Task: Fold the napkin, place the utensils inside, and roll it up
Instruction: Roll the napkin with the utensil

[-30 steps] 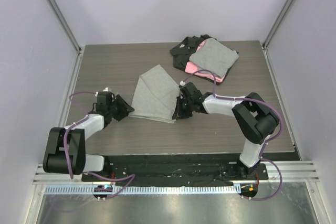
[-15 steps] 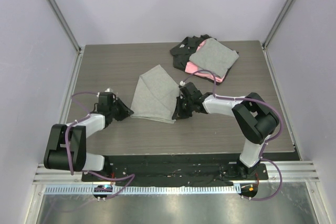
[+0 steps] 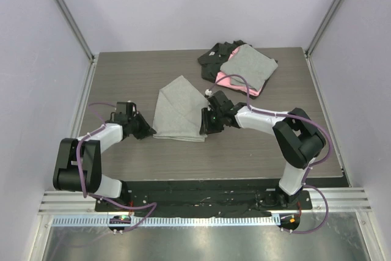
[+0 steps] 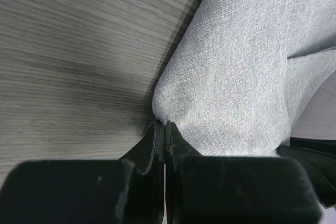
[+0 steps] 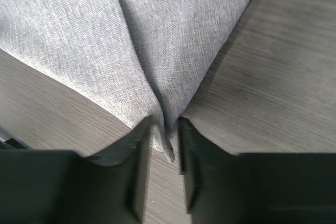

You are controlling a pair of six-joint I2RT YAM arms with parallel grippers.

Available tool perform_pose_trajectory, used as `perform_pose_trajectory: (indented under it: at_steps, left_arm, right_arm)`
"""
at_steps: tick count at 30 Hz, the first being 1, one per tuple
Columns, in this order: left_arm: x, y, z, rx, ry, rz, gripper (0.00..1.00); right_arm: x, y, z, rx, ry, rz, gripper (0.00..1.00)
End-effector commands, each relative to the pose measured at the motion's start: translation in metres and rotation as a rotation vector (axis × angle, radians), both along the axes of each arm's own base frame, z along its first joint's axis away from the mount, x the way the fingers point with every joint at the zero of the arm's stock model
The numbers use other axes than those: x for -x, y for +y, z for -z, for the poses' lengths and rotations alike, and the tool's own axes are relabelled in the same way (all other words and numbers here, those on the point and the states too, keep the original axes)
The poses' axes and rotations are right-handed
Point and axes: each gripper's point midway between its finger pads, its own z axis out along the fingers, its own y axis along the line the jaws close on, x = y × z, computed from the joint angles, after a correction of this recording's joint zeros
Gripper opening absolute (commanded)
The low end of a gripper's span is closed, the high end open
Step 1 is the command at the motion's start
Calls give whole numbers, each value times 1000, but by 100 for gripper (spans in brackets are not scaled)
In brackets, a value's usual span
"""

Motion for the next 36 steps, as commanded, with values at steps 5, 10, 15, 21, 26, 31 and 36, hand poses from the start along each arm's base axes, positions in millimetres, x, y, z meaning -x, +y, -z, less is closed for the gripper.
perform_pose_trajectory:
  at_steps: [5,10,15,21,26,31,36]
  left_arm:
    - [9,-8,-11,-14,129,148,0]
    - [11,-16,-8,30,156,188,0]
    - [15,-22,-7,87,197,214,0]
    - [16,-31,-10,164,236,211,0]
    - [20,-33,-10,200,262,204,0]
    - [22,-31,-11,218,279,191,0]
    - [24,-31,-9,244,284,184,0]
  right_arm:
    - [-46,1,-85,88,-355,-117,62]
    - [-39,37,-125,141,-577,-233,68]
    - [-24,76,-139,183,-764,-288,69]
    - [2,119,-121,240,-838,-419,69]
    - [19,132,-96,344,-957,-434,68]
    - [27,149,-84,315,-1000,-471,70]
    - [38,166,-70,347,-1037,-526,70]
